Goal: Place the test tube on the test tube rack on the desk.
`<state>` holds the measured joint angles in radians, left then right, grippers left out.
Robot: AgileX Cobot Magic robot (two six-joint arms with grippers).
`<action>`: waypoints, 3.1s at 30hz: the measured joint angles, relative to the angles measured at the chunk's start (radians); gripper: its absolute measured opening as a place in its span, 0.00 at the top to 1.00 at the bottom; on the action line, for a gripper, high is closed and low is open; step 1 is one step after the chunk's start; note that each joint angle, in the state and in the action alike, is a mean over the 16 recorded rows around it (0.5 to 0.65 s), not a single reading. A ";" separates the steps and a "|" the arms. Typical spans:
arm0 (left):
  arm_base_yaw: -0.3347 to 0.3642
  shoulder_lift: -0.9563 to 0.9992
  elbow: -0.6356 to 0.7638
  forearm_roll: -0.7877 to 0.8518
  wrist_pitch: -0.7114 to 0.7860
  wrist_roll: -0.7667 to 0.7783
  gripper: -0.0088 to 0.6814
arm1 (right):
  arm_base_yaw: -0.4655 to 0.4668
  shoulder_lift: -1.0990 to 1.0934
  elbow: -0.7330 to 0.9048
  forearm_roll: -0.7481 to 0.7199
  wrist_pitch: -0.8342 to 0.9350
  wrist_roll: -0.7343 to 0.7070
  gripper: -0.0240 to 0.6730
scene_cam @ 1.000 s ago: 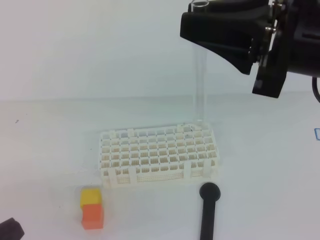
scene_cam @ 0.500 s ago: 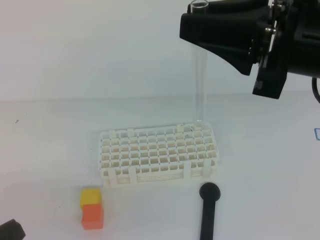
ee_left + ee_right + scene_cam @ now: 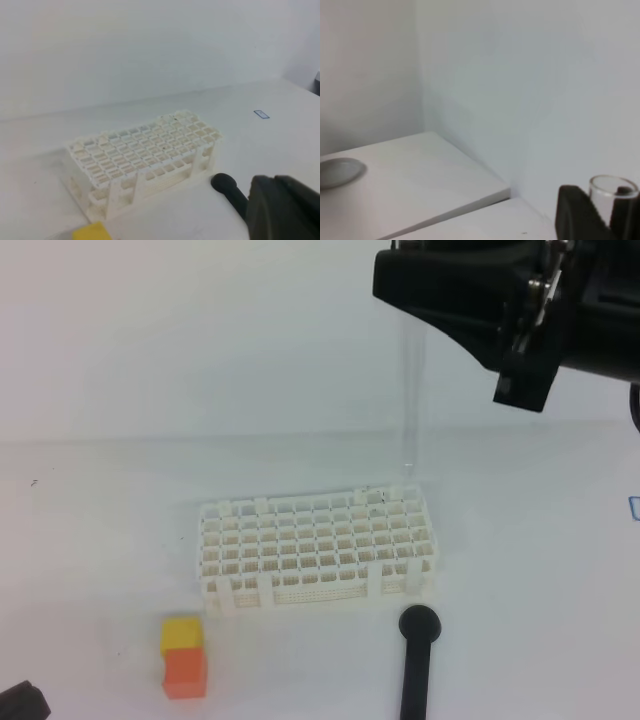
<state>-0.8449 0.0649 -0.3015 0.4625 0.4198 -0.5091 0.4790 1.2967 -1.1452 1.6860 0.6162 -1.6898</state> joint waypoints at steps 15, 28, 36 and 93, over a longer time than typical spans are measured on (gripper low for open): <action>0.000 0.000 0.000 0.001 0.003 0.000 0.99 | 0.134 0.024 0.000 -0.173 -0.274 0.122 0.78; 0.000 0.000 0.000 0.001 0.004 0.000 0.99 | 0.513 0.275 -0.032 -0.717 -1.015 0.676 0.78; 0.000 0.000 0.000 0.002 0.006 0.001 0.99 | 0.594 0.506 -0.096 -0.994 -1.317 0.991 0.78; 0.000 0.002 0.000 0.005 0.021 0.002 0.99 | 0.620 0.863 -0.190 -1.084 -1.626 1.189 0.78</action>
<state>-0.8449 0.0669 -0.3015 0.4672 0.4412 -0.5073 1.0993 2.1595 -1.3355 0.6016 -1.0101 -0.5004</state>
